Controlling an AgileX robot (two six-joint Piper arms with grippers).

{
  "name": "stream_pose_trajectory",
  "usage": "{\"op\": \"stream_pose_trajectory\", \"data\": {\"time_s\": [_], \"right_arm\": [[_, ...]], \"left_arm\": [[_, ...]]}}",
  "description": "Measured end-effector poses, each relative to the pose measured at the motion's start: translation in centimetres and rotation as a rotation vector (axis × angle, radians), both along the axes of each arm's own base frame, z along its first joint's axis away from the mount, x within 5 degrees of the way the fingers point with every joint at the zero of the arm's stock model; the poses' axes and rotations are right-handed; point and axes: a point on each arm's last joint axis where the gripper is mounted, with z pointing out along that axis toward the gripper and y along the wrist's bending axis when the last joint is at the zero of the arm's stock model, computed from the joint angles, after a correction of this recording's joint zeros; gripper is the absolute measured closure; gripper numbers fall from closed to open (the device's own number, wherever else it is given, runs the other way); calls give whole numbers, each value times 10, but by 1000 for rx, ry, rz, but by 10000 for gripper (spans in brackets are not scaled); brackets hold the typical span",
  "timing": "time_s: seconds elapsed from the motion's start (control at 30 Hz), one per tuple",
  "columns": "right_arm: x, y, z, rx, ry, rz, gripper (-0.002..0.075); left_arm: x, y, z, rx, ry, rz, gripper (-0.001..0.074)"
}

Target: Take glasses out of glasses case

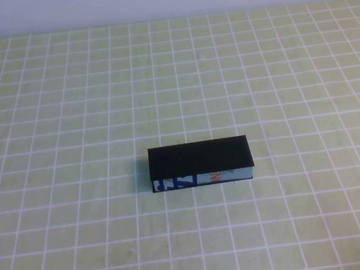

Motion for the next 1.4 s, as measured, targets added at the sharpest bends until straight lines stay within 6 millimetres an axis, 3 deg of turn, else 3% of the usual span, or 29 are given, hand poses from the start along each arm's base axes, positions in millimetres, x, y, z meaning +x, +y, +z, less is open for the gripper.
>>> {"op": "stream_pose_trajectory", "data": {"time_s": [1.2,1.4], "right_arm": [[0,0,0,0,0,0,743],[0,0,0,0,0,0,743]], "left_arm": [[0,-1,1,-39,-9,-1,739],[1,-5,5,-189,-30,-4,739]]}}
